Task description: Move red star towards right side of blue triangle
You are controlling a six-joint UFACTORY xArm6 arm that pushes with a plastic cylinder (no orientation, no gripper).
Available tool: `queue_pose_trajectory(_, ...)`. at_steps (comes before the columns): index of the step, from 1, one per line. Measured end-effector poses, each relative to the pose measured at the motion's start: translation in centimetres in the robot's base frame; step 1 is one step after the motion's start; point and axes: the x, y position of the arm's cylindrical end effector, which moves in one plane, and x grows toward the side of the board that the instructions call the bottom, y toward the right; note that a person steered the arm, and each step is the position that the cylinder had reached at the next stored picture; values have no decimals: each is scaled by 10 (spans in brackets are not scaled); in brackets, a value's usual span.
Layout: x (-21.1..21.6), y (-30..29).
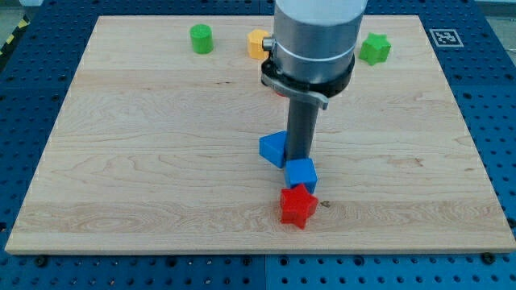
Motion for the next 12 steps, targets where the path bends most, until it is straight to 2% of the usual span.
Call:
queue_pose_trajectory(2,13,2)
queue_pose_trajectory(3,10,30)
queue_pose_trajectory(4,-26,29)
queue_pose_trajectory(6,-36,-66)
queue_pose_trajectory(8,-36,-97)
queue_pose_trajectory(10,-19,-98)
queue_pose_trajectory(12,16,-69)
